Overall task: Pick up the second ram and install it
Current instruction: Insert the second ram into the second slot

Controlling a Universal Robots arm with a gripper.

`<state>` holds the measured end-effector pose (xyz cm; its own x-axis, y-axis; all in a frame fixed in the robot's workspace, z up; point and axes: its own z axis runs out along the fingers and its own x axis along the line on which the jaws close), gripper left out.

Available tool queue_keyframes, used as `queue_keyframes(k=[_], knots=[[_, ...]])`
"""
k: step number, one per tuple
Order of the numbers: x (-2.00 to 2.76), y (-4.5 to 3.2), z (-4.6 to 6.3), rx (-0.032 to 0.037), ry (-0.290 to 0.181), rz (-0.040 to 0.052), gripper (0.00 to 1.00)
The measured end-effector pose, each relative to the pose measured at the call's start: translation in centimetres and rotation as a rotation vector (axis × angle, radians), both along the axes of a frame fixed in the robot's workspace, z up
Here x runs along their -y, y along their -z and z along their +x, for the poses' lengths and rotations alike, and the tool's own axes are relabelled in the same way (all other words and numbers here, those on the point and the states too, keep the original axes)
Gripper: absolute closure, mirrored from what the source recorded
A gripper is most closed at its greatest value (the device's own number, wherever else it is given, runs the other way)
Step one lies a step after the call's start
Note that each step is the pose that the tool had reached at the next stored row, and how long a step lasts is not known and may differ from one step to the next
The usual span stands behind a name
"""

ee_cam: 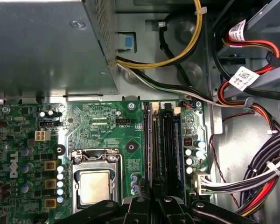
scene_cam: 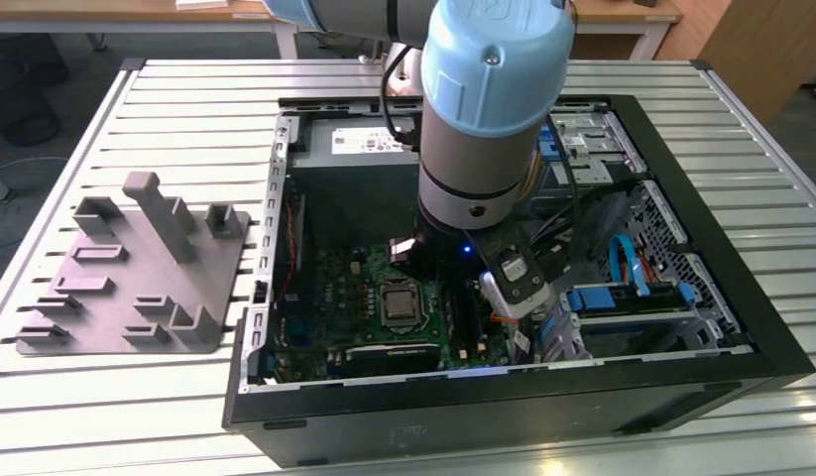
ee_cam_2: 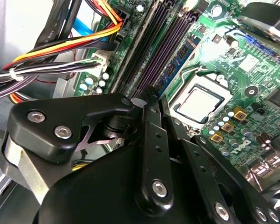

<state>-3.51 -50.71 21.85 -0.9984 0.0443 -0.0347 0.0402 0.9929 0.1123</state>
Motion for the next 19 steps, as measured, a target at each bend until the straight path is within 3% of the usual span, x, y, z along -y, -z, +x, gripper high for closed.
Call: queue_keyframes(k=[7,13,19], knots=[[0.00,0.52,0.00,0.0000,0.000,-0.0008,0.86],[0.03,0.74,0.00,-0.0001,-0.005,-0.0088,0.86],[0.30,0.74,0.04,-0.0002,0.031,-0.0087,0.86]])
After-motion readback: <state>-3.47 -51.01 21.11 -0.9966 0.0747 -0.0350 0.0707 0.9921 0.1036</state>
